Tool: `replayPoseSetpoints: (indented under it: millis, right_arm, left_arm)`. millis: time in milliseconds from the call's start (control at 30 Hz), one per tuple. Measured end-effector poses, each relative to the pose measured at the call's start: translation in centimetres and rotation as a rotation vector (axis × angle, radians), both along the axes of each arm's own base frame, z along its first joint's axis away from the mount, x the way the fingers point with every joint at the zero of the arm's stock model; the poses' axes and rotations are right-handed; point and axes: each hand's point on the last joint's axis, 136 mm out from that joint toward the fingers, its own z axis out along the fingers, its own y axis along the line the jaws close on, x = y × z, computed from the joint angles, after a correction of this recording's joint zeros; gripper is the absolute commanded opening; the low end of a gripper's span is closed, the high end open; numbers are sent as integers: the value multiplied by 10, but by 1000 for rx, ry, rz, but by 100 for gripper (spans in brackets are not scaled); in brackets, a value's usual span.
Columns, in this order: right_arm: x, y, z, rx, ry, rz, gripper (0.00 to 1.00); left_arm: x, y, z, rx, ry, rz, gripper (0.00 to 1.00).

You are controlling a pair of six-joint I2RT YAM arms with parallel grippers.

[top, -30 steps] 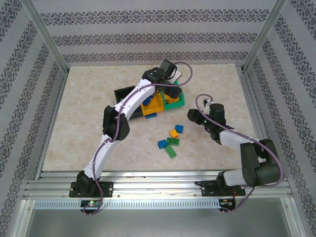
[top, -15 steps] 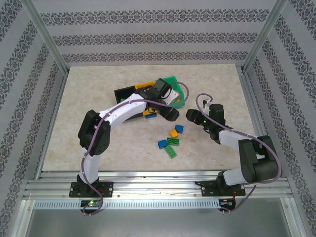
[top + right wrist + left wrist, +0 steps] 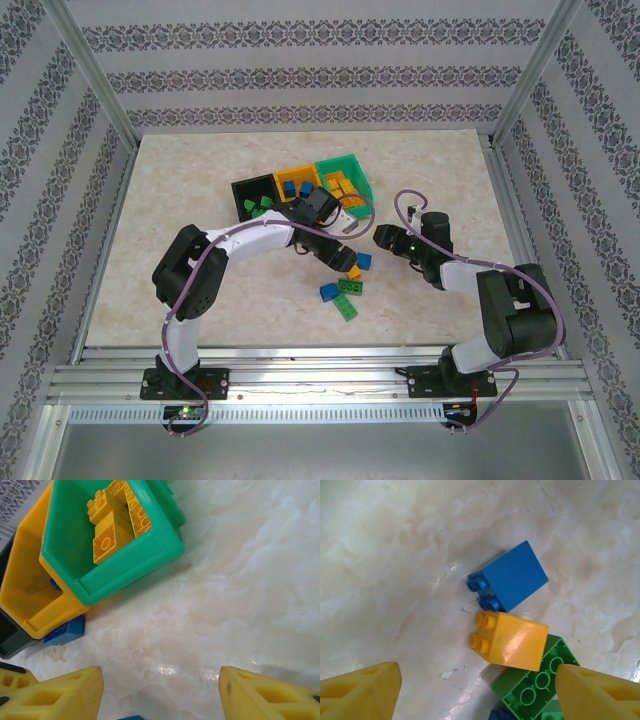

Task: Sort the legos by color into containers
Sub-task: Pick up the lego from the center of the table.

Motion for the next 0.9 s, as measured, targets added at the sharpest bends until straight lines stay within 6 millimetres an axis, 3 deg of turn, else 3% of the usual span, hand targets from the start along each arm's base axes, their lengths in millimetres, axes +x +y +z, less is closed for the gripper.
replayPoseSetpoints:
  millis: [433, 900]
  right_arm:
    - [-1, 3, -3, 14, 13, 12, 63]
    - [-1, 3, -6, 15, 23, 10, 63]
  left_arm:
    - [-10, -26, -21, 77, -20, -75, 78]
    - [-9, -30, -36, 182, -50, -114, 72]
